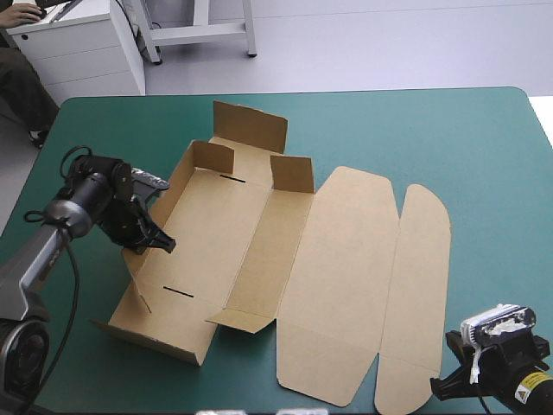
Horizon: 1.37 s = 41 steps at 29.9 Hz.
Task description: Fold the box
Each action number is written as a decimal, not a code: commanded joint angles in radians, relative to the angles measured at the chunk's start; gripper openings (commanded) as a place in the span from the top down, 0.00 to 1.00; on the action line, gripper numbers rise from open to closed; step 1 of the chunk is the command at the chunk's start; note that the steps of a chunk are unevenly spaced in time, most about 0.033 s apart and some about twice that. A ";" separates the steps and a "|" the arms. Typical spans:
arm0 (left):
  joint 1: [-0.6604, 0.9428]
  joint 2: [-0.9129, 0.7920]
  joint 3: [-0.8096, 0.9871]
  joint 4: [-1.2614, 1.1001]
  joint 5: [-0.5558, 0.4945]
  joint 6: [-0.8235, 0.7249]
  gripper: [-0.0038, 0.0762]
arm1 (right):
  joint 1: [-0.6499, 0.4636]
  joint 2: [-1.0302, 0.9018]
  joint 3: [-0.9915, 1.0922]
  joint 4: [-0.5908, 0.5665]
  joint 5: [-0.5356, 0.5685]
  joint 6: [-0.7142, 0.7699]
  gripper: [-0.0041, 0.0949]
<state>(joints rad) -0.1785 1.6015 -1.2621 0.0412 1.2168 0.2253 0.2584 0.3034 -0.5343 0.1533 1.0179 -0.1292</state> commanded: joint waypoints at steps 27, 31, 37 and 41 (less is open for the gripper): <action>-0.680 -0.039 -0.081 1.000 -0.329 -0.086 0.96 | -0.004 0.009 -0.024 0.036 -0.016 0.008 0.96; -0.724 -0.057 -0.004 1.198 -0.364 -0.250 0.96 | -0.004 0.009 -0.024 0.062 -0.013 0.002 0.96; -0.766 -0.107 0.137 1.484 -0.386 -0.517 0.96 | -0.004 0.009 -0.024 0.062 -0.013 0.002 0.96; -0.797 -0.152 0.239 1.639 -0.384 -0.663 0.96 | -0.004 0.009 -0.024 0.062 -0.013 0.002 0.96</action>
<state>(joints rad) -0.9529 1.5221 -1.0514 1.4993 0.8108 -0.3239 0.2584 0.3034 -0.5343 0.2025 1.0525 -0.1207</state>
